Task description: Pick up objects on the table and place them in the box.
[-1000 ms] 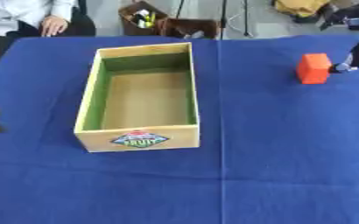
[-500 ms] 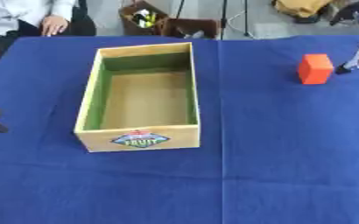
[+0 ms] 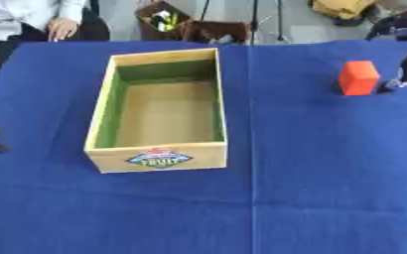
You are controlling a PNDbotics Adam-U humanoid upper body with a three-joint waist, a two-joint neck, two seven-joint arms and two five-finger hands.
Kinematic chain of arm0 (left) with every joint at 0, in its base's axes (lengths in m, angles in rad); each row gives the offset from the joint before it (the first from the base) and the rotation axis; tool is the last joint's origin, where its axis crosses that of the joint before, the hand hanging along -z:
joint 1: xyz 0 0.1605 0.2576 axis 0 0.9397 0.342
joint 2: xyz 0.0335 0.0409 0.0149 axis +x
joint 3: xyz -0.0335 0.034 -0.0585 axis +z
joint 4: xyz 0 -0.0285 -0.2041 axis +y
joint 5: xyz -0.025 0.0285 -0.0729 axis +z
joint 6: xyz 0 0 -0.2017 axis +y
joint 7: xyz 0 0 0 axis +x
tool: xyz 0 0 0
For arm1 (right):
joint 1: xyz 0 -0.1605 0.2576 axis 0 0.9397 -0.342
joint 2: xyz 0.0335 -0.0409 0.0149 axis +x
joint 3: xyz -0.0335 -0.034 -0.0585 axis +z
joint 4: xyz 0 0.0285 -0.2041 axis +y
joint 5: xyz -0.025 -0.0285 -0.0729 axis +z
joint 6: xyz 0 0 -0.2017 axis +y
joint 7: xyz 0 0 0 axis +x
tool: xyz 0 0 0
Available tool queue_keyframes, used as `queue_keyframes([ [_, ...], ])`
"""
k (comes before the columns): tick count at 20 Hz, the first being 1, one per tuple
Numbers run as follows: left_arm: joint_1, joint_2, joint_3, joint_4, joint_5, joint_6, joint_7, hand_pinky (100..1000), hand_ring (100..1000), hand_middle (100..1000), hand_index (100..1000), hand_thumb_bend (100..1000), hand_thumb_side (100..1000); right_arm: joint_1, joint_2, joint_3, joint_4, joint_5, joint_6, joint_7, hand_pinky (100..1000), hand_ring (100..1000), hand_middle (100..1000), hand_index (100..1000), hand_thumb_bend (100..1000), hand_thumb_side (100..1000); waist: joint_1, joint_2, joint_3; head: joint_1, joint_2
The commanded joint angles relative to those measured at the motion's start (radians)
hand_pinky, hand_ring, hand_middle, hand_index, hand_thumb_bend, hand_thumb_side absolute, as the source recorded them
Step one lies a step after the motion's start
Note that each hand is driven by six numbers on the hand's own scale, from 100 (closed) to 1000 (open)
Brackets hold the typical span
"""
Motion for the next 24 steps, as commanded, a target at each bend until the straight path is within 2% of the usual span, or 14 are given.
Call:
queue_keyframes([
  [1,-0.007,0.003,-0.003,-0.018,-0.004,-0.001,-0.005,505,636,608,872,343,782,-0.024,-0.008,0.000,0.002,-0.009,0.000,-0.002,901,945,976,1000,543,366,0.000,-0.017,0.002,-0.004,-0.014],
  [8,-0.008,0.000,-0.004,-0.018,-0.006,0.000,-0.012,506,637,609,872,343,784,-0.026,0.009,-0.004,0.021,0.008,0.015,-0.012,890,927,959,1000,499,340,-0.001,-0.011,0.006,-0.009,-0.019],
  [24,-0.007,-0.006,-0.004,-0.018,-0.009,-0.003,-0.030,508,639,609,873,338,788,-0.037,0.024,-0.033,0.077,0.064,0.051,-0.043,888,923,957,1000,418,377,0.002,-0.001,0.010,-0.020,-0.033],
])
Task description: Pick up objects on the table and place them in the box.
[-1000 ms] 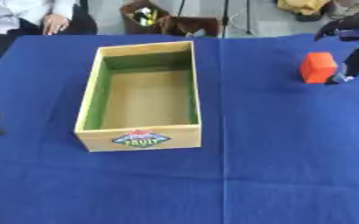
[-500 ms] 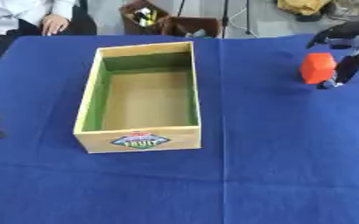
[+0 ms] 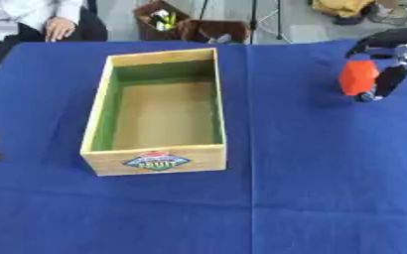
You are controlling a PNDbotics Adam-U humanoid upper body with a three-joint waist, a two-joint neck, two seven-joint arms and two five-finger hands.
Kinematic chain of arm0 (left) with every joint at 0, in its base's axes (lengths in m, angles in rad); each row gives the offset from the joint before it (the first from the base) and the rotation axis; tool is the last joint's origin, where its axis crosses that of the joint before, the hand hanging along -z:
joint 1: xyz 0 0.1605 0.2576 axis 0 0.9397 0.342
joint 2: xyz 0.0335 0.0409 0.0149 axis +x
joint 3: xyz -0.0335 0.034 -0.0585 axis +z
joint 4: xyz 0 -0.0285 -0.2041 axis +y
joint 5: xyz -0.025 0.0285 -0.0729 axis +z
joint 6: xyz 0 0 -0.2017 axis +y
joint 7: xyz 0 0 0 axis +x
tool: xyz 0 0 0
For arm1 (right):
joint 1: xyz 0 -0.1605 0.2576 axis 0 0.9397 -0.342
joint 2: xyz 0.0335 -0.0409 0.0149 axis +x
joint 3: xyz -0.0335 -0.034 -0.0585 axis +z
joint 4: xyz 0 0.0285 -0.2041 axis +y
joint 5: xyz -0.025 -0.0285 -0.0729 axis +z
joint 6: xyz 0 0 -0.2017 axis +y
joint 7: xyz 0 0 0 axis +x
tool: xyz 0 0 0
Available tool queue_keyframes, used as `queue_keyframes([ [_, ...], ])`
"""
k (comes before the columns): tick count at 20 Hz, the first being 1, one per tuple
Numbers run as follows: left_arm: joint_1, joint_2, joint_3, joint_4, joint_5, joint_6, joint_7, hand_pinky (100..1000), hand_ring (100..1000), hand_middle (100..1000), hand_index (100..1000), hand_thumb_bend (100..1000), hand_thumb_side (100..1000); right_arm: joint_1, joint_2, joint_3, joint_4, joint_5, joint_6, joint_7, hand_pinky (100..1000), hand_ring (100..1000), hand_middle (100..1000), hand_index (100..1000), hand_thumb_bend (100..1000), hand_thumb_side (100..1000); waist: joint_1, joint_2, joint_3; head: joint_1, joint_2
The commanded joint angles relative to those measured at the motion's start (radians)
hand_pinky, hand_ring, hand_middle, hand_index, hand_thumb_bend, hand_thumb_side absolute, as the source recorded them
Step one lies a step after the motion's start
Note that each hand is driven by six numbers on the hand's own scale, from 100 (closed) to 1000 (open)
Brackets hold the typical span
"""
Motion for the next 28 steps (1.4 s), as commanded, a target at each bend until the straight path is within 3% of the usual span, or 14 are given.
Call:
queue_keyframes([
  [1,-0.006,0.008,-0.005,-0.018,-0.006,-0.001,-0.006,508,639,609,873,338,787,-0.028,-0.016,-0.013,-0.002,0.011,0.009,-0.004,886,922,956,1000,408,383,0.000,-0.017,0.003,-0.004,-0.016],
  [7,-0.007,0.005,-0.006,-0.018,-0.007,-0.002,-0.013,509,640,610,873,337,788,-0.034,-0.010,-0.019,0.009,0.015,0.019,-0.012,879,912,945,1000,330,403,0.001,-0.010,0.003,-0.010,-0.021],
  [16,-0.006,0.004,-0.005,-0.018,-0.011,0.000,-0.017,510,642,610,872,333,788,-0.046,-0.006,-0.026,0.018,0.013,0.025,-0.012,862,881,874,1000,118,451,0.000,-0.007,0.001,-0.010,-0.016],
  [25,-0.006,0.006,-0.005,-0.018,-0.013,0.004,-0.021,512,646,610,871,329,786,-0.054,-0.004,-0.031,0.015,-0.023,0.021,0.017,806,773,735,854,100,413,-0.003,-0.011,-0.004,-0.009,-0.016],
  [28,-0.006,0.006,-0.005,-0.018,-0.013,0.005,-0.024,513,646,610,871,328,785,-0.054,-0.003,-0.035,0.009,-0.042,0.026,0.004,745,684,600,715,100,362,-0.003,-0.011,-0.004,-0.009,-0.017],
])
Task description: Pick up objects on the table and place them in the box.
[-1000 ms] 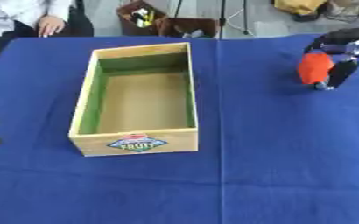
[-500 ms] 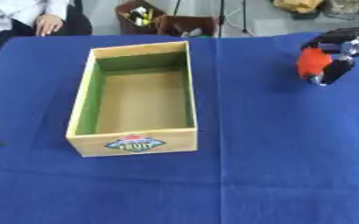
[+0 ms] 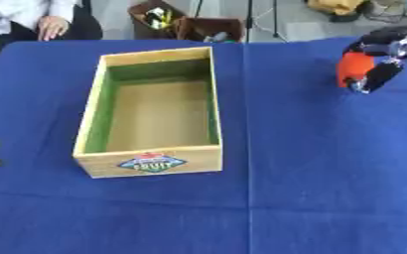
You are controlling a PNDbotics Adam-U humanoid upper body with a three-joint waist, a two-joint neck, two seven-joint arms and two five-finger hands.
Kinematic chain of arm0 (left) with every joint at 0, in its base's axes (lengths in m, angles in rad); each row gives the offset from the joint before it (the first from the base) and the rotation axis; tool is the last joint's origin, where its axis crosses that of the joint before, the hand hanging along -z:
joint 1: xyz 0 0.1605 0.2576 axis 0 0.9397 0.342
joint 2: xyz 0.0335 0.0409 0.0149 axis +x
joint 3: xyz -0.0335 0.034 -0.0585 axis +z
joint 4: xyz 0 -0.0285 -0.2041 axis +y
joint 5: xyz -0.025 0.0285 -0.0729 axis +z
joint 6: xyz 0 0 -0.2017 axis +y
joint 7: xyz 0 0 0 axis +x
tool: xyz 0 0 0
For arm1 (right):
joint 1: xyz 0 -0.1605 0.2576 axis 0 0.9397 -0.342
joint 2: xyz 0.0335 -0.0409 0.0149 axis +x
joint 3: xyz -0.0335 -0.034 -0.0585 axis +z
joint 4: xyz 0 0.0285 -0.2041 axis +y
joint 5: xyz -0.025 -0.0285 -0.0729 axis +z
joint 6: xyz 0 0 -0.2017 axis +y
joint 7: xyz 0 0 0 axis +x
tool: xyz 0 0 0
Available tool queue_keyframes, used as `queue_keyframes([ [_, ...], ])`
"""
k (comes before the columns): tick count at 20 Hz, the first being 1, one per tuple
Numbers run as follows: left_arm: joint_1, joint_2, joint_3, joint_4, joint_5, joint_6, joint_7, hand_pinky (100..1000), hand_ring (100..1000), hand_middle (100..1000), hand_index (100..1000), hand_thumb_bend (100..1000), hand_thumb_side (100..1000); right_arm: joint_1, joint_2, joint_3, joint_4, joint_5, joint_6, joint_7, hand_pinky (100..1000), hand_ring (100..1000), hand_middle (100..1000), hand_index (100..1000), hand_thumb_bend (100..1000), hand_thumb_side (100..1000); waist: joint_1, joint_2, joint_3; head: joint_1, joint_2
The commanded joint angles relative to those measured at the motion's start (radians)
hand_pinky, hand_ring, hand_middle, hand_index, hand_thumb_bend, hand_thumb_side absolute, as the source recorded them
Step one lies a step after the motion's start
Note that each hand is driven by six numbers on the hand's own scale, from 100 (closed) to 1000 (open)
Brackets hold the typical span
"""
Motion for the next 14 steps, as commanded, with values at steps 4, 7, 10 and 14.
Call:
queue_keyframes([
  [4,-0.007,0.006,0.000,-0.018,-0.004,0.001,-0.008,514,647,610,871,326,786,-0.022,-0.013,-0.006,-0.024,-0.034,0.005,-0.047,618,553,456,537,100,359,-0.002,-0.023,-0.001,-0.001,-0.010],
  [7,-0.007,0.006,0.000,-0.018,-0.005,0.001,-0.011,514,647,610,871,325,786,-0.022,-0.012,-0.004,-0.030,-0.033,0.011,-0.083,579,523,438,475,100,375,-0.002,-0.023,-0.001,-0.003,-0.010],
  [10,-0.007,0.006,0.000,-0.018,-0.005,0.003,-0.014,514,647,611,872,324,787,-0.023,-0.012,-0.003,-0.033,-0.035,0.016,-0.111,560,504,420,432,100,395,-0.002,-0.023,-0.002,-0.003,-0.008],
  [14,-0.008,0.007,0.000,-0.018,-0.004,0.004,-0.015,515,648,611,872,322,786,-0.025,-0.012,-0.005,-0.043,-0.046,0.023,-0.141,541,485,395,390,100,441,-0.004,-0.025,-0.003,-0.001,-0.005],
])
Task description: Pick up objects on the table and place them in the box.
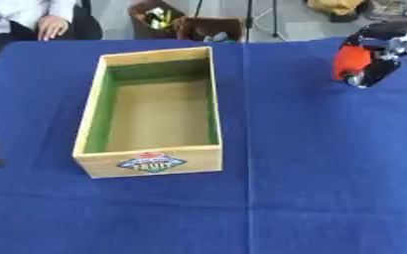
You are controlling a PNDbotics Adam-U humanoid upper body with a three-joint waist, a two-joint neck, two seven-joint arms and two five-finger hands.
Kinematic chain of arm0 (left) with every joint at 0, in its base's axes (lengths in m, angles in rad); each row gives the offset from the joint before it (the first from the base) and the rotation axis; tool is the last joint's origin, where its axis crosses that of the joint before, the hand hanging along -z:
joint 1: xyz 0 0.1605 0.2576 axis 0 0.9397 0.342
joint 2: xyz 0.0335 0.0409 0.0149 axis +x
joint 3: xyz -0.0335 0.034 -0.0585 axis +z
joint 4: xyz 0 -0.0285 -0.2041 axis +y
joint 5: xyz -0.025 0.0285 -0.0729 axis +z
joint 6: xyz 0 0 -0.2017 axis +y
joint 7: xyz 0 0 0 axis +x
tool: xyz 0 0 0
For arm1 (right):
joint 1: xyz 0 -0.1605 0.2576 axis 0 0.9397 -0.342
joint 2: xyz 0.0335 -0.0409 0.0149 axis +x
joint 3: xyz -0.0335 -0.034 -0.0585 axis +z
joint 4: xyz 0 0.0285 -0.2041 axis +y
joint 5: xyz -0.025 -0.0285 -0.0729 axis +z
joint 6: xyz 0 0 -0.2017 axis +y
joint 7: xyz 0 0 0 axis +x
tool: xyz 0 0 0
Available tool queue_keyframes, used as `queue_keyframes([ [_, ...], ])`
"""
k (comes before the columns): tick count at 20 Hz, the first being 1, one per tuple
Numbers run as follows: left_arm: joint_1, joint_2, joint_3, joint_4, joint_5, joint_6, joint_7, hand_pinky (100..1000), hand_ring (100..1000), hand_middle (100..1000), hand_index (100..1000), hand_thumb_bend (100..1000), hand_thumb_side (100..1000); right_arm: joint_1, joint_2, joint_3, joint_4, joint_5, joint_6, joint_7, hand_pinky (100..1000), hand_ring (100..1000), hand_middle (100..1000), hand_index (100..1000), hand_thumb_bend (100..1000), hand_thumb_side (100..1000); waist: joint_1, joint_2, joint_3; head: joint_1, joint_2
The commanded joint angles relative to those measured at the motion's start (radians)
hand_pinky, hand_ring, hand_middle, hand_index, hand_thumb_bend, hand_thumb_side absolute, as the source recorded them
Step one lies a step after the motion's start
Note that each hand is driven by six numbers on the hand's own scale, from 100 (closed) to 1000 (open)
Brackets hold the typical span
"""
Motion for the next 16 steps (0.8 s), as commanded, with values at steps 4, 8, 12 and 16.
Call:
queue_keyframes([
  [4,-0.010,0.009,0.001,-0.018,-0.002,0.000,-0.003,515,649,612,872,321,786,-0.027,-0.017,-0.007,-0.046,-0.026,0.017,-0.045,531,476,381,374,100,456,-0.005,-0.029,-0.002,0.001,-0.003],
  [8,-0.010,0.013,0.001,-0.018,0.001,0.001,-0.003,517,650,613,873,318,787,-0.029,-0.016,-0.008,-0.077,-0.055,0.021,-0.059,525,464,368,361,100,480,-0.007,-0.038,-0.003,0.003,-0.001],
  [12,-0.010,0.017,0.001,-0.018,0.004,0.004,-0.003,518,651,614,873,316,786,-0.032,-0.016,0.003,-0.127,-0.103,0.015,-0.049,523,458,361,358,100,481,-0.010,-0.047,-0.007,0.010,0.011],
  [16,-0.012,0.022,0.000,-0.018,0.008,0.006,-0.005,519,653,615,874,315,787,-0.036,-0.013,0.022,-0.192,-0.175,0.000,-0.022,525,451,355,355,100,482,-0.013,-0.056,-0.009,0.016,0.020],
])
